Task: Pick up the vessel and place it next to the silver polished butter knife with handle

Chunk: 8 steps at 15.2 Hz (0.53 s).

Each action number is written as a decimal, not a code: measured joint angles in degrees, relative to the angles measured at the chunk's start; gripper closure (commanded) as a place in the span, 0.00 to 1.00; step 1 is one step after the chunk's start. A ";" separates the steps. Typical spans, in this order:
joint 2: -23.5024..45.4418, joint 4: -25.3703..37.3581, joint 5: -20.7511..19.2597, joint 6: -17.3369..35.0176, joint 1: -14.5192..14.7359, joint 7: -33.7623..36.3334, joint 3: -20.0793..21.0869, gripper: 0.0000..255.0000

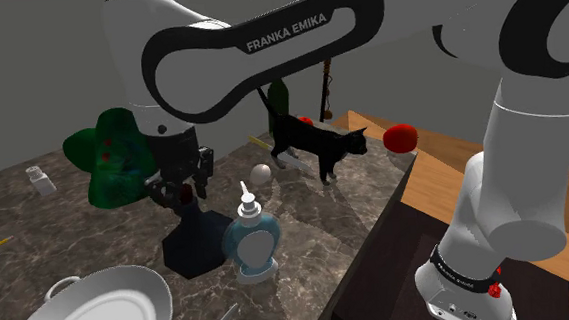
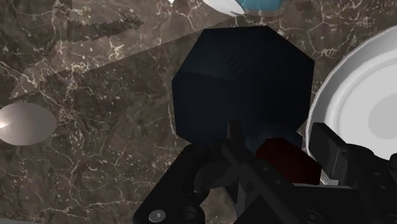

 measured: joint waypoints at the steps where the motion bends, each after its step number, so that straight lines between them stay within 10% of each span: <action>1: 0.15 -0.55 -0.06 0.69 -0.03 -0.05 -0.04 1.00; 8: 0.52 -2.30 -0.23 2.81 -0.05 -0.01 -0.11 1.00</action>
